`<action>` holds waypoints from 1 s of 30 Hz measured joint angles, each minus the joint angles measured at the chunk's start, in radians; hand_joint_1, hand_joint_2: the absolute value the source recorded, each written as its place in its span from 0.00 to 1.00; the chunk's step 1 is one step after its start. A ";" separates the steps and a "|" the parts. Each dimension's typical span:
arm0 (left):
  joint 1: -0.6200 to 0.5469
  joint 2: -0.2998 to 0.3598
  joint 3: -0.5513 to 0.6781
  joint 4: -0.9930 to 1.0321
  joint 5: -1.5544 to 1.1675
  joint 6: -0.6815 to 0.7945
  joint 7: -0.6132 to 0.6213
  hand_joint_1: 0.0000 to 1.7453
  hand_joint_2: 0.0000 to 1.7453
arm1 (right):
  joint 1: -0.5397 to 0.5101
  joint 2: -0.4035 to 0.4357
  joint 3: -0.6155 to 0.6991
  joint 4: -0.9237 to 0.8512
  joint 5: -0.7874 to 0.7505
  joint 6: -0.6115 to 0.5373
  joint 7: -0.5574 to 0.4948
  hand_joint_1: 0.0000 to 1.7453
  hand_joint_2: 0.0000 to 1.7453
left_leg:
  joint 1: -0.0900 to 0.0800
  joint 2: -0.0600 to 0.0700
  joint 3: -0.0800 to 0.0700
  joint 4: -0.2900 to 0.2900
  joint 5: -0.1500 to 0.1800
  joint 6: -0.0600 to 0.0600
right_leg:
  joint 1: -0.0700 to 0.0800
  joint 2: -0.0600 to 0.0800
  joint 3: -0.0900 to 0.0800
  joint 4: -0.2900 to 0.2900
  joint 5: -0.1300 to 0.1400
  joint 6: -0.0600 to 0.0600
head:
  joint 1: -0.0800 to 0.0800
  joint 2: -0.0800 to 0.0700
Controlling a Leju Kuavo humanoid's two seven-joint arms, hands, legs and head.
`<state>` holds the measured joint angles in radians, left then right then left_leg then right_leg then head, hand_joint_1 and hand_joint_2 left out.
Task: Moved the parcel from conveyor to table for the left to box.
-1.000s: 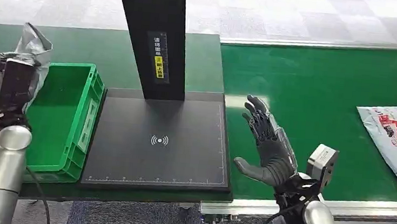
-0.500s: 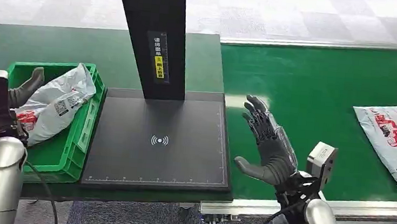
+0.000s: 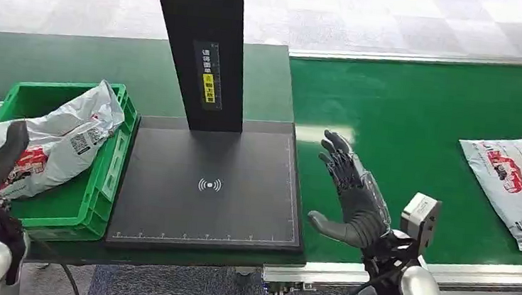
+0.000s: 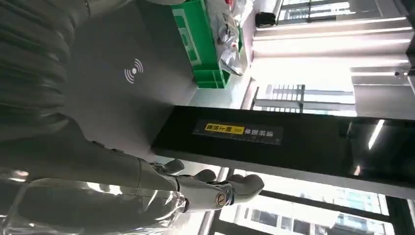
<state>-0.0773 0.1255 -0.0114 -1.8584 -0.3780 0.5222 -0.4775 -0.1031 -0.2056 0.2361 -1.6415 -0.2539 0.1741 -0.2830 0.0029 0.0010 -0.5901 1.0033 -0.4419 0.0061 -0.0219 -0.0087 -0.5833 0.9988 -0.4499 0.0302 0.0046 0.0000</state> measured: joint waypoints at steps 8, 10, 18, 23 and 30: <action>0.151 -0.045 -0.232 -0.110 0.009 -0.161 0.074 0.00 1.00 | 0.032 0.066 0.000 -0.003 0.411 -0.327 -0.001 0.00 1.00 | 0.000 -0.001 0.000 0.000 -0.002 0.001 | 0.000 -0.001 0.001 -0.001 -0.002 0.002 | 0.000 0.000; 0.156 -0.058 -0.273 -0.110 0.015 -0.168 0.080 0.00 1.00 | 0.044 0.081 0.001 -0.003 0.424 -0.339 0.000 0.00 1.00 | 0.000 0.000 0.000 0.000 -0.002 0.001 | 0.000 0.000 0.001 -0.001 -0.002 0.002 | 0.000 0.000; 0.160 -0.154 -0.381 0.020 0.148 -0.417 0.222 0.00 1.00 | 0.138 0.164 0.000 -0.011 0.598 -0.420 0.123 0.00 1.00 | 0.000 -0.002 0.001 0.000 -0.003 0.001 | 0.000 -0.001 0.002 -0.001 -0.003 0.002 | 0.000 0.000; 0.163 -0.201 -0.433 0.127 0.126 -0.457 0.260 0.00 1.00 | 0.204 0.206 0.000 -0.029 0.632 -0.391 0.157 0.00 1.00 | 0.000 -0.001 0.001 0.000 -0.004 0.001 | 0.000 -0.001 0.002 -0.001 -0.004 0.002 | 0.000 0.000; 0.164 -0.228 -0.472 0.201 0.062 -0.512 0.304 0.00 1.00 | 0.223 0.251 -0.002 -0.036 0.779 -0.445 0.216 0.00 1.00 | 0.000 -0.001 0.001 0.000 -0.004 0.001 | 0.000 -0.001 0.002 -0.001 -0.004 0.002 | 0.000 0.000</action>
<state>0.0865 -0.1026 -0.4833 -1.6575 -0.3162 0.0107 -0.1739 0.1202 0.0454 0.2346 -1.6777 0.5253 -0.2713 -0.0667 0.0027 0.0002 -0.5889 1.0033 -0.4458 0.0067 -0.0223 -0.0093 -0.5817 0.9974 -0.4536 0.0318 0.0046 0.0000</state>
